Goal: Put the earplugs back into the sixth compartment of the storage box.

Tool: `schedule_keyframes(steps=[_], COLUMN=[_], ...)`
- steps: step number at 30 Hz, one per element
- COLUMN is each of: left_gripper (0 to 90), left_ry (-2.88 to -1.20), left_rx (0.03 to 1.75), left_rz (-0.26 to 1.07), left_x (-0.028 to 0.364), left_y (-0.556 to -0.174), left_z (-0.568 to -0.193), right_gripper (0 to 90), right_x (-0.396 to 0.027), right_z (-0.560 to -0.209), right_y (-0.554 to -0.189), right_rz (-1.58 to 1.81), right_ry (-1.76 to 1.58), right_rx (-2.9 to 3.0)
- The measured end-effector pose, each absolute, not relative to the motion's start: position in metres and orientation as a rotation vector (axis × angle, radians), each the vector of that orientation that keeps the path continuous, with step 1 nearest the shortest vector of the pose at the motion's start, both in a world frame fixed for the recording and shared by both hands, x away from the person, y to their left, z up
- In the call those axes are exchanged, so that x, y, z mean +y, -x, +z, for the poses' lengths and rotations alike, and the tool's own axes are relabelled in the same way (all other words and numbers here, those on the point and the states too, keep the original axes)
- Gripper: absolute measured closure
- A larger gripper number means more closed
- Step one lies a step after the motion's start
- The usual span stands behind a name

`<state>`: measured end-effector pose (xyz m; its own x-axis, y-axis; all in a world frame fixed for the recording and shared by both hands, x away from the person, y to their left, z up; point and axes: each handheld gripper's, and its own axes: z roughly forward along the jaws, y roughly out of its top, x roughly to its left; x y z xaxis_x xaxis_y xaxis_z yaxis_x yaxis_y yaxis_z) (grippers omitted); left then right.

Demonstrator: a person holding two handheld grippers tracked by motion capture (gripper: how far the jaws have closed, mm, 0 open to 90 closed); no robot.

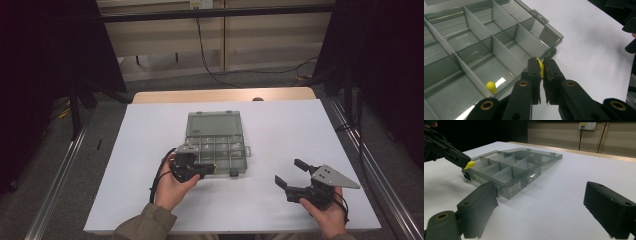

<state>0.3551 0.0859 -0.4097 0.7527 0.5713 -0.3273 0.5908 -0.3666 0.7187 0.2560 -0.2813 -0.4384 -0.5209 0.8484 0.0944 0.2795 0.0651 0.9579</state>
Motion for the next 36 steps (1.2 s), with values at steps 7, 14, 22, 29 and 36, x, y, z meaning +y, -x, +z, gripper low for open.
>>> schedule_keyframes(steps=[7, 14, 22, 29, 36], left_gripper=[84.4, 84.4, 84.4, 84.2, 81.6], left_ry=[-2.029, -2.036, -2.035, -2.041, -2.03], left_rx=[0.893, 0.899, 0.913, 0.92, 0.935], left_rz=[-0.008, 0.023, 0.047, 0.067, 0.098], left_x=[0.089, 0.09, 0.091, 0.089, 0.09], left_y=[-0.359, -0.361, -0.366, -0.371, -0.376], left_z=[-0.41, -0.411, -0.414, -0.418, -0.422], right_gripper=[10.4, 10.4, 10.4, 10.4, 10.4], right_x=[-0.28, -0.281, -0.28, -0.28, -0.28], right_z=[-0.439, -0.439, -0.439, -0.439, -0.439], right_y=[-0.256, -0.256, -0.256, -0.256, -0.256], right_rz=[1.471, 1.469, 1.47, 1.467, 1.465], right_ry=[-1.116, -1.118, -1.115, -1.115, -1.116], right_rx=[1.85, 1.848, 1.849, 1.854, 1.855])
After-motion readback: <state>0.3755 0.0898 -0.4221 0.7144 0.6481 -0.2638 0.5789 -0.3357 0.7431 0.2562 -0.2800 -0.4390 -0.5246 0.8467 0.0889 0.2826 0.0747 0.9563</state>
